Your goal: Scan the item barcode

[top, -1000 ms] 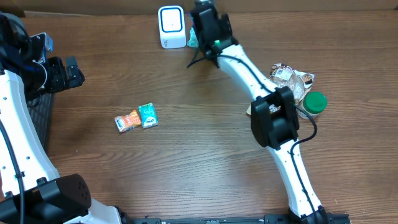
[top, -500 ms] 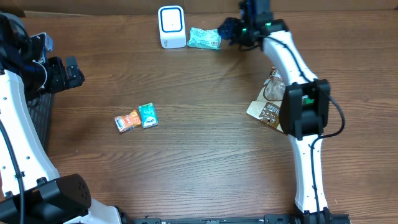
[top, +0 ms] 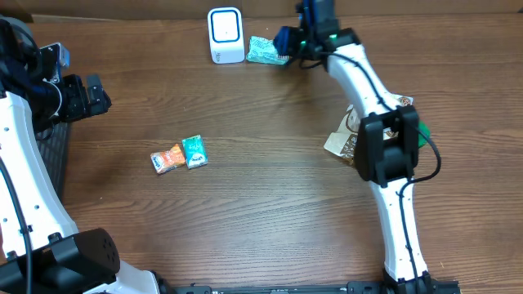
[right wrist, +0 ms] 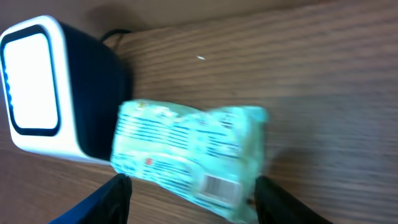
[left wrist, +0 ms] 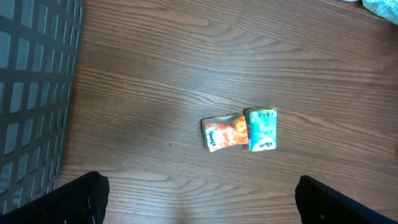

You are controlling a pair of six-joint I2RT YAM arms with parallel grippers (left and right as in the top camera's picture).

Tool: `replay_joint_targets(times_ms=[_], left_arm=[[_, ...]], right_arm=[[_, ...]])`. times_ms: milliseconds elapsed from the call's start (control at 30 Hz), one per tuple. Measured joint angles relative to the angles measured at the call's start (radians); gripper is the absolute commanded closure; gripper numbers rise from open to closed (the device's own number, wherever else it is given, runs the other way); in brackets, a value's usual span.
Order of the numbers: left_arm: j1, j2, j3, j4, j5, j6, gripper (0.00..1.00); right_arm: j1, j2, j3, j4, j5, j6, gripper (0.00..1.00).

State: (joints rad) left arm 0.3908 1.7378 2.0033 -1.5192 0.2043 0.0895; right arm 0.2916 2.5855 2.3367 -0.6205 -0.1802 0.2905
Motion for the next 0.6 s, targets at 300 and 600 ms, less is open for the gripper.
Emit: replay_joint_targets(times_ms=[300, 600], left_arm=[[0.000, 0.000, 0.000, 0.000, 0.000, 0.000, 0.00], [0.000, 0.000, 0.000, 0.000, 0.000, 0.000, 0.00]], right_arm=[[0.055, 0.000, 0.000, 0.071, 0.218, -0.003, 0.44], [0.043, 0.002, 0.000, 0.106, 0.274, -0.003, 0.57]])
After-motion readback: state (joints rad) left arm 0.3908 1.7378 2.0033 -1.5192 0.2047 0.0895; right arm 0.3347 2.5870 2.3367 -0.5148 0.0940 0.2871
